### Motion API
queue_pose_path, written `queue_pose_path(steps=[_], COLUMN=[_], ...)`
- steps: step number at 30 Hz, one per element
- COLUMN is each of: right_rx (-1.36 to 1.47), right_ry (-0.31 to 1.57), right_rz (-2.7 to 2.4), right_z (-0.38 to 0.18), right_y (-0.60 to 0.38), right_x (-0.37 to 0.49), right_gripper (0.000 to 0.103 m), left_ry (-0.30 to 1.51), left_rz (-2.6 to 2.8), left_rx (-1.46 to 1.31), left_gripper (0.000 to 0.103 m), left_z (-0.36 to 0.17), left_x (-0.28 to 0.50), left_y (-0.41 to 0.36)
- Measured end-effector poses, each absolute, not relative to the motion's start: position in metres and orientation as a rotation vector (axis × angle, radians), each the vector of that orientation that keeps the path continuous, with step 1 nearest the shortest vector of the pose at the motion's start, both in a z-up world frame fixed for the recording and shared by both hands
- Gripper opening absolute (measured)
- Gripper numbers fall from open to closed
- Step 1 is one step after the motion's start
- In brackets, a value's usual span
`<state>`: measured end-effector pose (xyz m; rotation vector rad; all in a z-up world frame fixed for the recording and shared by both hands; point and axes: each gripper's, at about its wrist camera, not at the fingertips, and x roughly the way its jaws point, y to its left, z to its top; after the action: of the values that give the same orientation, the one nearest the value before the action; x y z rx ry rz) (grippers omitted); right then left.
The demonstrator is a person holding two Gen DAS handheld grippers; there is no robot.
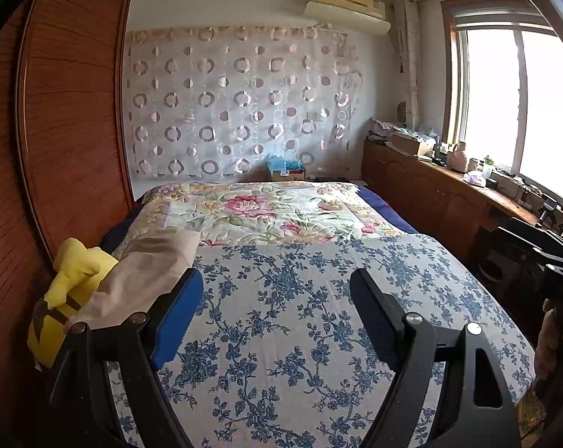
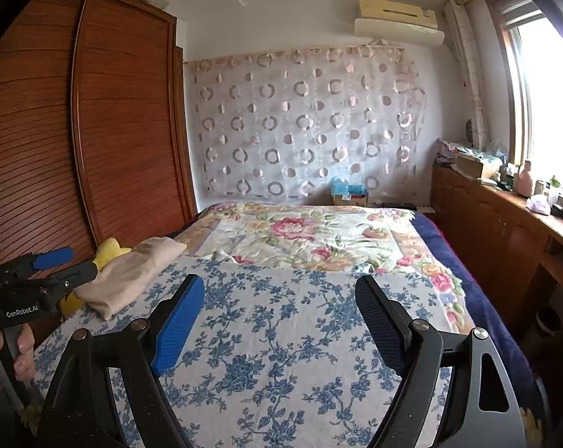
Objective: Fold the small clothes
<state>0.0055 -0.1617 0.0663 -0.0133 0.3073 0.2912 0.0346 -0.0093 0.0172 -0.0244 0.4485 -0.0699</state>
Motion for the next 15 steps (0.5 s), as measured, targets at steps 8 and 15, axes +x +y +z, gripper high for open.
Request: queue_pose_path(steps=[8,15], right_rx=[-0.007,-0.01], right_ry=[0.31,0.314], right_rz=[0.28,0.281], right_z=[0.061,0.063], right_y=[-0.168,-0.178], right_x=[0.009,0.015], right_gripper=[0.084,0.084], left_ry=[0.444,0.442], left_rz=[-0.066,-0.066], left_rx=[-0.019,-0.021], left_gripper=[0.082,0.082], left_z=[0.017,0.017], left_x=[0.033,0.032], left_y=[-0.009,-0.009])
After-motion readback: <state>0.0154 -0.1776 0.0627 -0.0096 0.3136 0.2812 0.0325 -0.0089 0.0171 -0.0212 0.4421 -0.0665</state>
